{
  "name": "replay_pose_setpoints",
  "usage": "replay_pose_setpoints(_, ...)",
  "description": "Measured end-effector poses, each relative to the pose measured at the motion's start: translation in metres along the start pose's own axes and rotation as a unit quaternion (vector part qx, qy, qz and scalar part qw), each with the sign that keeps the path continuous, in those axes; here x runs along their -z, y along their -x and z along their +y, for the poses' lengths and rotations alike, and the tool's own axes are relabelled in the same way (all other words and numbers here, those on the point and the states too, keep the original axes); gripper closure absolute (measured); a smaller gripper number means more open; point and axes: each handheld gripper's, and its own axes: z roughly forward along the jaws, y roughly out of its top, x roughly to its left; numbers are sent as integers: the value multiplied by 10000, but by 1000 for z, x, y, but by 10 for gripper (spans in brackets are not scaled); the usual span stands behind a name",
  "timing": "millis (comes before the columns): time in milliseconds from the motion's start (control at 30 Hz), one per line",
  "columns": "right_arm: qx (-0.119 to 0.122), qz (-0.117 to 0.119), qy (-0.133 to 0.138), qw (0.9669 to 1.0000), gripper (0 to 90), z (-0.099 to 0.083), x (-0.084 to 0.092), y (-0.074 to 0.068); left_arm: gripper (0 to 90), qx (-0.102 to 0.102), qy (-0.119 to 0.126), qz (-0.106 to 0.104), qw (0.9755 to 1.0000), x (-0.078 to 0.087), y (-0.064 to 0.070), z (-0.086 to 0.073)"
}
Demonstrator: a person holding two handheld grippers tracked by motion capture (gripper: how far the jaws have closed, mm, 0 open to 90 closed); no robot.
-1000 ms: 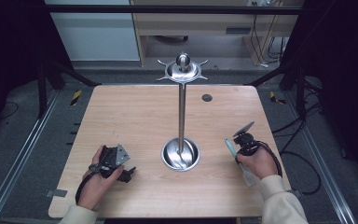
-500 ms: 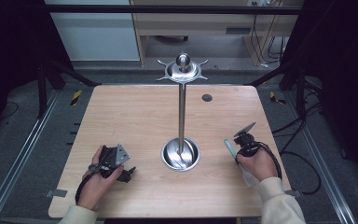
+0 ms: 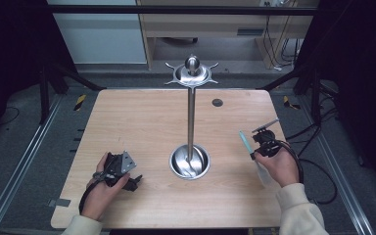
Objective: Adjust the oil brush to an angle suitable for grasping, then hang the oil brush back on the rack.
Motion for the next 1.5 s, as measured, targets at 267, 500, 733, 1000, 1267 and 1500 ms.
replay_pose_setpoints(267, 121, 45, 707, 9974, 822, 3, 26, 0, 31, 34, 11, 32, 10000, 0, -1, -1)
replay_pose_setpoints(500, 223, 91, 1280, 9915, 821, 2, 46, 3, 31, 48, 21, 45, 10000, 1, -2, -1)
replay_pose_setpoints(733, 172, 323, 1807, 9829, 821, -2, 66, 7, 31, 41, 7, 54, 10000, 1, -2, -1)
replay_pose_setpoints(1000, 254, 501, 2280, 9720, 822, -4, 88, 7, 31, 35, -1, 57, 10000, 1, -3, -1)
replay_pose_setpoints(1267, 314, 779, 2853, 9548, 822, -5, 115, 0, 31, 51, 16, 64, 10000, 1, -3, -1)
replay_pose_setpoints(1500, 402, 851, 3124, 9453, 822, -3, 130, -8, 31, 64, 37, 102, 9999, 2, -4, -1)
